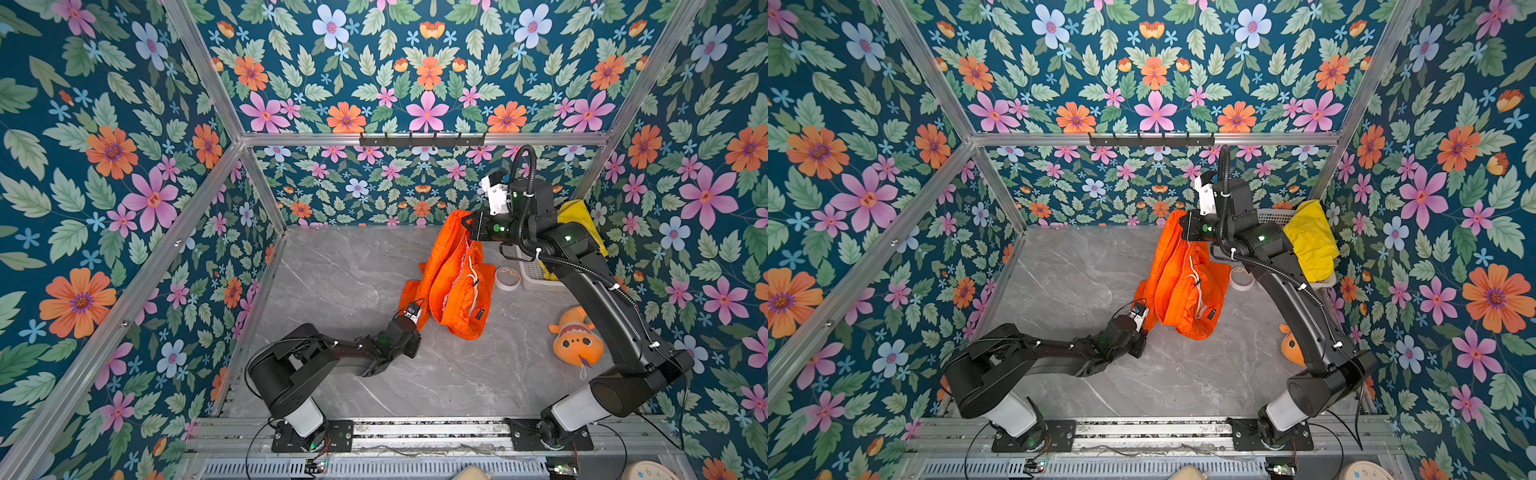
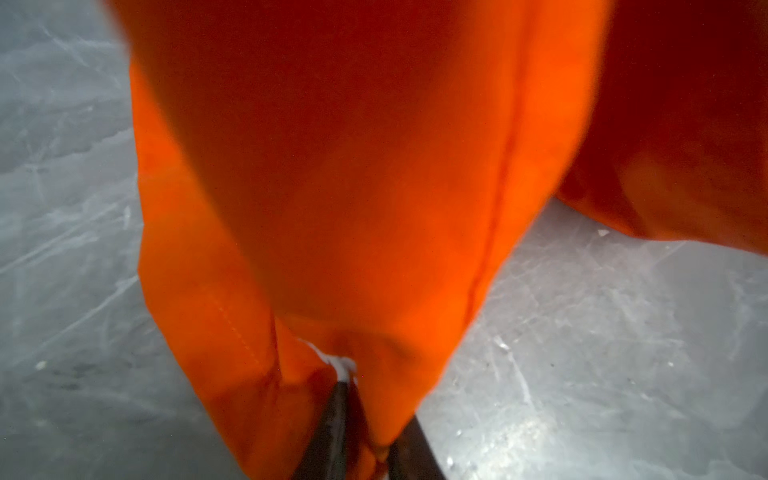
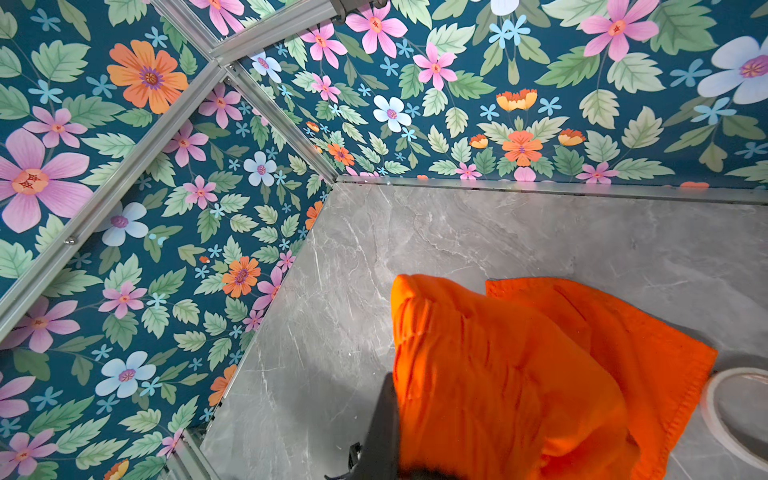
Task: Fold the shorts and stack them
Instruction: 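Lift the shorts high with both grippers, stretching them between the grippers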
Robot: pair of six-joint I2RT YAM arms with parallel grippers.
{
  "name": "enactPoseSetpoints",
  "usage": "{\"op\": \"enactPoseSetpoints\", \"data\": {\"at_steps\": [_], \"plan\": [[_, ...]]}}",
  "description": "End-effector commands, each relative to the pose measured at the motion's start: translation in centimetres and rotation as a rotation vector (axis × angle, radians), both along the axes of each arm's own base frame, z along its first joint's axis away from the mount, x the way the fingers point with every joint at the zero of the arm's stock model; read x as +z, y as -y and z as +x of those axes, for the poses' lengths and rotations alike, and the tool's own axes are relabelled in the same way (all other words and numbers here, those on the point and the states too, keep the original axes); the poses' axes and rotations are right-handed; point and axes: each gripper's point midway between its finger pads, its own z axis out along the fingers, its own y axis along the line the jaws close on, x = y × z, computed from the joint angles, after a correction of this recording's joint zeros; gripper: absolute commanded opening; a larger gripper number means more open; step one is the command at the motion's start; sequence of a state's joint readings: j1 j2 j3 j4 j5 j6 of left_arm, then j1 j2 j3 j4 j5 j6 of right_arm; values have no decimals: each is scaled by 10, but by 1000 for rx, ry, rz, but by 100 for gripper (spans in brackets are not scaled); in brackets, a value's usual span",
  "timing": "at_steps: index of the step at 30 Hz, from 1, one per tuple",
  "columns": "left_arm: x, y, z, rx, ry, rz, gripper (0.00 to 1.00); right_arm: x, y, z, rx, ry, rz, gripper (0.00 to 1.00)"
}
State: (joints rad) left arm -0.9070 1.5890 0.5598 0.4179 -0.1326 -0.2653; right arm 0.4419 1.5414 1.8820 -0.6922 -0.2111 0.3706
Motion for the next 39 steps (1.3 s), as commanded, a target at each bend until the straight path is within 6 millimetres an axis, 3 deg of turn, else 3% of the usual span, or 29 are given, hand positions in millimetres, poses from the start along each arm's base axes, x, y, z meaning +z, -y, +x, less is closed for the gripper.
{"op": "enactPoseSetpoints", "data": {"at_steps": [1,4,7,11,17,22,26,29,33,36,39], "plan": [[21,-10,-1,2,9,50,12,4,8,-5,13,-1,13,0],[59,-28,1,6,46,105,7,6,25,-8,6,-5,45,0],[101,-60,11,35,60,128,5,15,39,-19,20,24,82,0],[159,-119,29,113,82,180,1,26,66,-34,23,35,125,0],[250,-202,56,287,207,393,0,49,98,-62,44,112,204,0],[340,-244,63,439,360,472,0,71,88,-106,179,224,178,0],[409,-268,42,556,501,465,0,80,83,-154,253,283,152,0],[439,-280,22,597,584,440,0,80,85,-186,250,321,131,0],[465,-289,0,638,670,393,0,86,86,-213,243,322,151,0],[476,-290,-2,637,705,401,0,93,87,-210,227,313,183,0],[469,-283,20,614,671,450,0,95,88,-186,197,283,218,0]]}}
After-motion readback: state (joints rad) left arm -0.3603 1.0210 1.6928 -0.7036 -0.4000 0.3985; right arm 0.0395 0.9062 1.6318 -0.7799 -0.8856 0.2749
